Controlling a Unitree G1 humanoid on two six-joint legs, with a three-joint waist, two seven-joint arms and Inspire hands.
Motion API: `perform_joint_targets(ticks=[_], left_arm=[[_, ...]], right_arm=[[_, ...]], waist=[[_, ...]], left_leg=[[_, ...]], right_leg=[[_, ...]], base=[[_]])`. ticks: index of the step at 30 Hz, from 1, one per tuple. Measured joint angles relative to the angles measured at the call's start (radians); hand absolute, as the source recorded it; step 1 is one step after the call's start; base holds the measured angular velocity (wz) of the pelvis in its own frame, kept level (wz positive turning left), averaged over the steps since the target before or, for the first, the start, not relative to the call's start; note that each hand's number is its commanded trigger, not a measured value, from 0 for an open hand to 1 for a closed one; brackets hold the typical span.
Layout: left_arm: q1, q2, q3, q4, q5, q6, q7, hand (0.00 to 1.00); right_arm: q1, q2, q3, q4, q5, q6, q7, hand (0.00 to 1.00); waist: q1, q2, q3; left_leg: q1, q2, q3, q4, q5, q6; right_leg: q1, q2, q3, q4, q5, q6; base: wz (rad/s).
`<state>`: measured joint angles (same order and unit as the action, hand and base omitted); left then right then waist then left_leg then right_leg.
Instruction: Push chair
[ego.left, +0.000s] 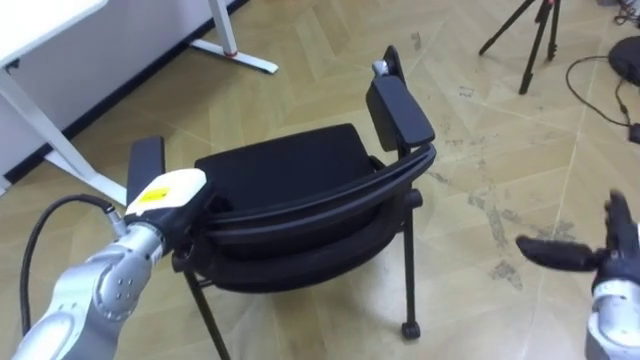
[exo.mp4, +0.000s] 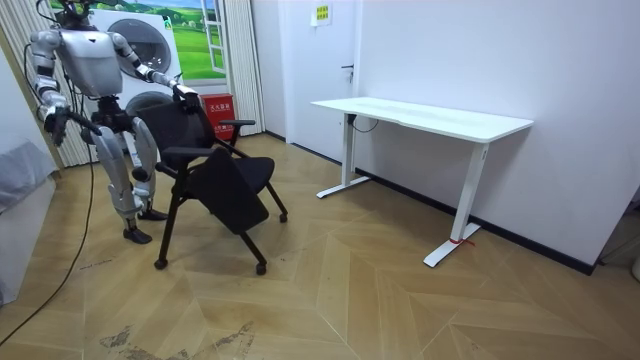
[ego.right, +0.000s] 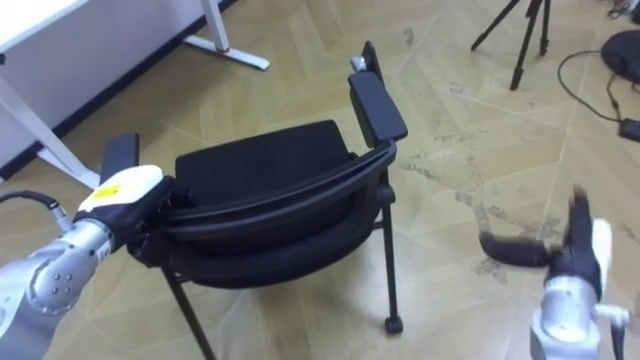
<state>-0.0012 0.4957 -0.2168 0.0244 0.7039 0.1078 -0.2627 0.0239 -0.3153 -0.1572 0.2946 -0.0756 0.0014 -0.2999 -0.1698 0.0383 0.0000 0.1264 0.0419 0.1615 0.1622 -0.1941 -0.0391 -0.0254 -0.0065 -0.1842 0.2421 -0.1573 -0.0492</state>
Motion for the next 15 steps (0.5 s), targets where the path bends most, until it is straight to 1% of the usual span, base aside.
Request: perform_joint_targets(ticks=[3, 5, 6, 8, 10, 11, 13, 15], left_arm=[[0.012, 0.0, 0.005, 0.0, 0.0, -0.008, 0.006, 1.0], [0.014, -0.001, 0.012, 0.001, 0.0, -0.019, 0.007, 1.0], [0.014, -0.001, 0.014, 0.005, -0.001, -0.029, 0.012, 1.0], [0.015, -0.001, 0.015, 0.007, -0.001, -0.036, 0.016, 1.0], [0.015, 0.0, 0.016, 0.007, -0.001, -0.046, 0.016, 1.0], [0.015, 0.0, 0.016, 0.008, -0.001, -0.048, 0.016, 1.0], [0.015, 0.002, 0.016, 0.009, -0.001, -0.06, 0.019, 1.0], [0.015, 0.011, 0.016, 0.01, -0.005, -0.074, 0.021, 1.0]], right_arm=[[0.007, -0.003, 0.03, -0.081, -0.116, -0.002, -0.004, 0.0], [0.007, -0.006, 0.04, -0.12, -0.173, -0.002, -0.001, 0.0], [0.006, -0.014, 0.052, -0.143, -0.195, -0.002, 0.0, 0.0], [0.006, -0.028, 0.069, -0.173, -0.239, -0.003, 0.016, 0.0], [0.006, -0.046, 0.106, -0.237, -0.338, -0.004, 0.033, 0.0], [0.006, -0.052, 0.121, -0.257, -0.355, -0.006, 0.036, 0.0], [0.006, -0.068, 0.158, -0.311, -0.406, -0.047, 0.055, 0.0], [0.004, -0.084, 0.183, -0.338, -0.41, -0.07, 0.073, 0.0]], waist=[[0.014, 0.001, -0.0002], [0.014, 0.002, 0.0005], [0.016, 0.002, 0.0004], [0.023, 0.002, 0.0004], [0.037, 0.003, 0.0009], [0.041, 0.003, 0.001], [0.041, 0.002, 0.0025], [0.042, -0.003, 0.0056]], left_leg=[[0.007, 0.0, 0.003, 0.001, 0.0, 0.0], [0.002, 0.0, 0.002, 0.002, 0.0, 0.0], [0.002, 0.001, 0.004, 0.001, 0.0, 0.0], [0.003, 0.002, 0.008, -0.001, 0.0, 0.0], [0.006, 0.004, 0.03, -0.001, 0.0, 0.0], [0.008, 0.004, 0.03, -0.001, 0.0, 0.0], [0.009, 0.005, 0.029, -0.002, 0.0, 0.0], [0.01, 0.005, 0.029, -0.002, 0.0, 0.0]], right_leg=[[0.006, 0.005, 0.02, -0.001, 0.0, 0.0], [0.003, 0.004, 0.017, 0.0, 0.0, 0.0], [0.002, 0.004, 0.017, 0.001, 0.0, 0.0], [0.0, 0.005, 0.02, 0.001, 0.0, 0.0], [-0.002, 0.008, 0.031, 0.003, 0.001, -0.002], [-0.002, 0.009, 0.034, 0.004, 0.001, -0.002], [-0.002, 0.009, 0.034, 0.005, 0.002, -0.003], [-0.002, 0.008, 0.034, 0.007, 0.002, -0.003]], base=[[-0.17], [0.02], [0.0], [-0.07], [-0.16], [-0.1], [0.0], [0.0]])
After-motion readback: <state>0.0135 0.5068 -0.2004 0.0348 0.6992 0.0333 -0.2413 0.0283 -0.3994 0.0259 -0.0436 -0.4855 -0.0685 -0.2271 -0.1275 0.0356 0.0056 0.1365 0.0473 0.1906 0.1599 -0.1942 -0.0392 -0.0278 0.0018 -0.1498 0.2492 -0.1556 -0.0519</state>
